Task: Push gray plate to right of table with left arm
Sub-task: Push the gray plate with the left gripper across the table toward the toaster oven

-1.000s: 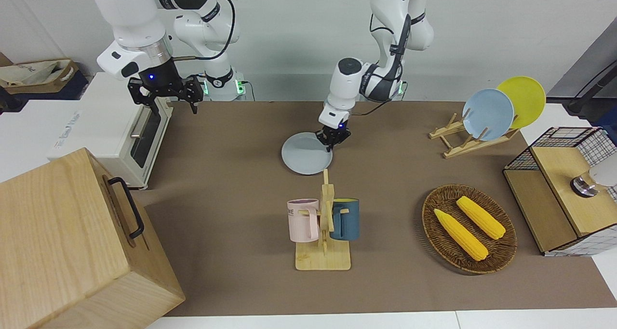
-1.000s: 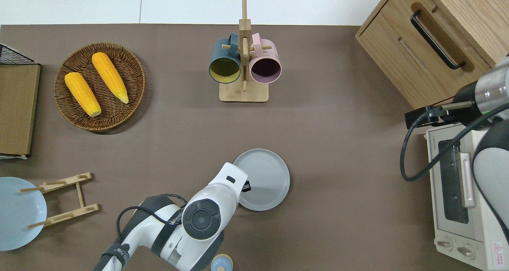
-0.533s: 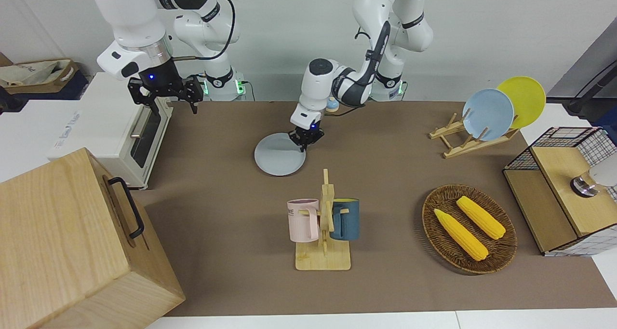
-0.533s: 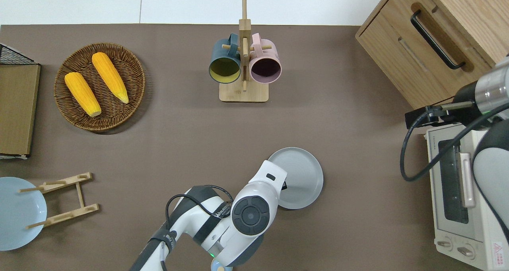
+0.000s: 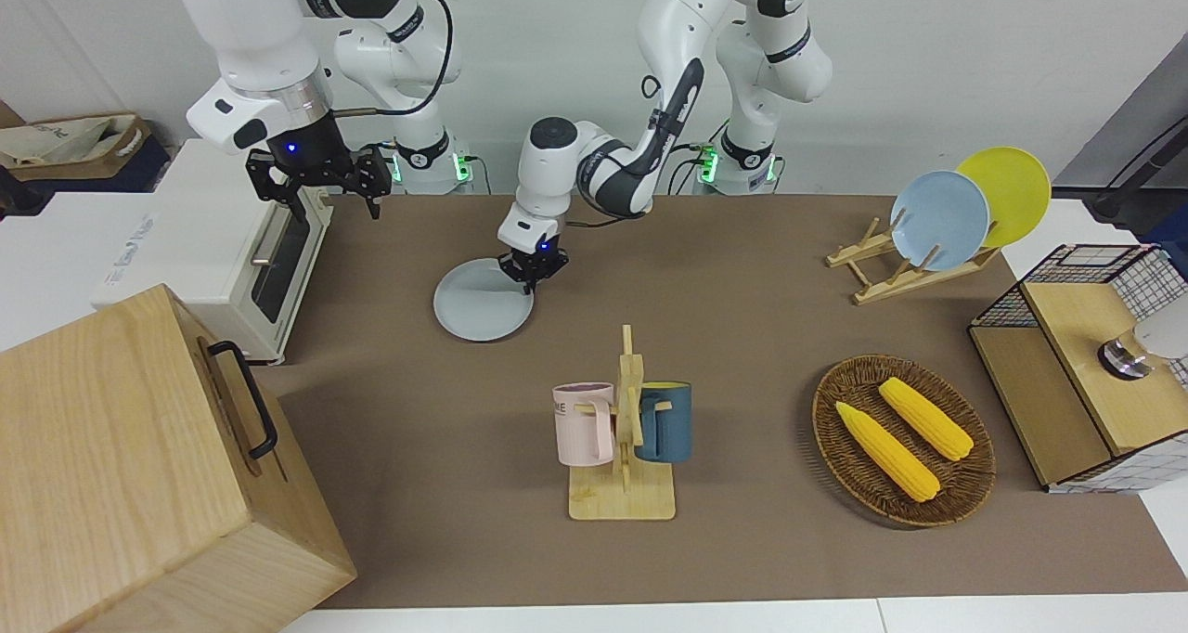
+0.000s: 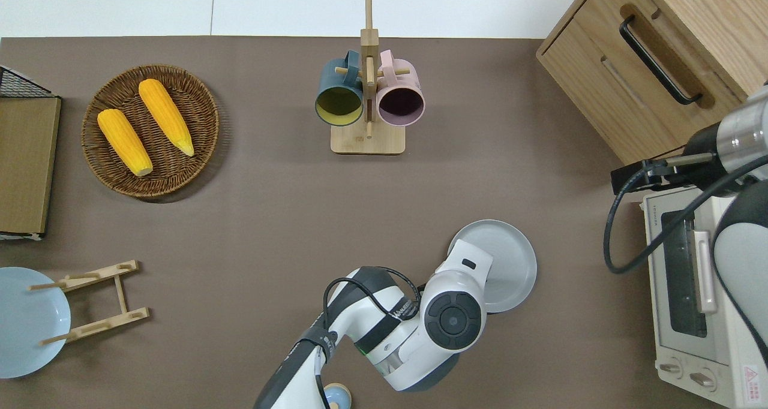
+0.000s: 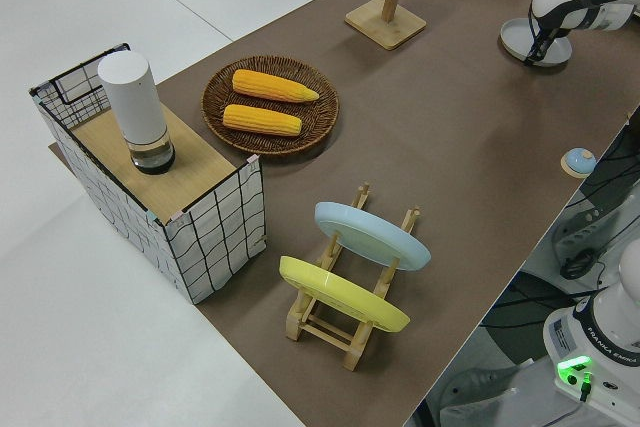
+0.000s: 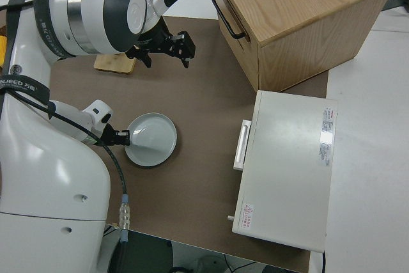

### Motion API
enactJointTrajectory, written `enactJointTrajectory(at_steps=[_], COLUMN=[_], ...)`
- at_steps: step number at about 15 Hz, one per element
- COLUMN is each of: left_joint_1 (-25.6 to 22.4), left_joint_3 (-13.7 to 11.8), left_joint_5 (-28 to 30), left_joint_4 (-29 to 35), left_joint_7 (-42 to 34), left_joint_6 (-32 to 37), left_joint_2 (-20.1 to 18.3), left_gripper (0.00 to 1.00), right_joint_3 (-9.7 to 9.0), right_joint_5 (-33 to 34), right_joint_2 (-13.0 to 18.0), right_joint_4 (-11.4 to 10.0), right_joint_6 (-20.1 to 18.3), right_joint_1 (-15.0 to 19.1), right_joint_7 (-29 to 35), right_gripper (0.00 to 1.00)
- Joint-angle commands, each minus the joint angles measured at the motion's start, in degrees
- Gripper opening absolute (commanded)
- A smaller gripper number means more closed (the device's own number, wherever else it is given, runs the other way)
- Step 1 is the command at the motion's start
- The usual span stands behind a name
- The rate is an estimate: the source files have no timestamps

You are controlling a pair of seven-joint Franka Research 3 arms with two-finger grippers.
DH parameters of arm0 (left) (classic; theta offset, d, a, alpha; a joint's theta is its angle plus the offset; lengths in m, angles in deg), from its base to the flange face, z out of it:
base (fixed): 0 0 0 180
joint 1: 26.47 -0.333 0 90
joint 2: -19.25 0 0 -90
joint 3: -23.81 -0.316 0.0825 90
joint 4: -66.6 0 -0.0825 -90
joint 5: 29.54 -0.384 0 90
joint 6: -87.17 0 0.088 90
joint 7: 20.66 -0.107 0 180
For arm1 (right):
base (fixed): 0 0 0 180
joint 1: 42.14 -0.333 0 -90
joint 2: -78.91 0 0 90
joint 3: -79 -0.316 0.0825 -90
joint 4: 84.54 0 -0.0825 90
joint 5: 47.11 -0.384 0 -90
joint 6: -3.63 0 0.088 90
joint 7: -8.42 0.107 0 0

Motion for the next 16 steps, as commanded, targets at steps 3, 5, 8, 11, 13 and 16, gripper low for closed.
enactJointTrajectory(at_steps=[3,5,8,11,13,16], left_joint_1=[1.45,1.45,1.36,1.27,1.01,0.48], left_joint_3=[-0.70,-0.70,-0.70,-0.88,-0.97,-1.32], left_joint_5=[-1.61,-1.62,-1.53,-1.62,-1.62,-1.70], left_joint_4=[-5.06,-5.06,-5.06,-5.85,-5.86,-5.86], left_joint_7=[2.11,2.03,2.11,2.11,2.02,1.06], left_joint_6=[2.09,2.10,2.79,4.11,5.60,7.19], left_joint_2=[3.19,3.10,2.84,2.58,1.96,0.73], left_gripper=[0.02,0.32,0.77,0.98,0.98,0.98], right_joint_3=[0.01,0.01,0.01,0.01,0.01,0.01], right_joint_5=[-0.40,-0.40,-0.40,-0.40,-0.40,-0.40], right_joint_2=[0.33,0.33,0.33,0.33,0.33,0.33], right_joint_4=[0.08,0.08,0.08,0.08,0.08,0.08], right_joint_6=[-0.59,-0.59,-0.59,-0.59,-0.59,-0.59], right_joint_1=[0.04,0.04,0.04,0.04,0.04,0.04], right_joint_7=[0.18,0.18,0.18,0.18,0.18,0.18], right_gripper=[0.983,0.983,0.983,0.983,0.983,0.983])
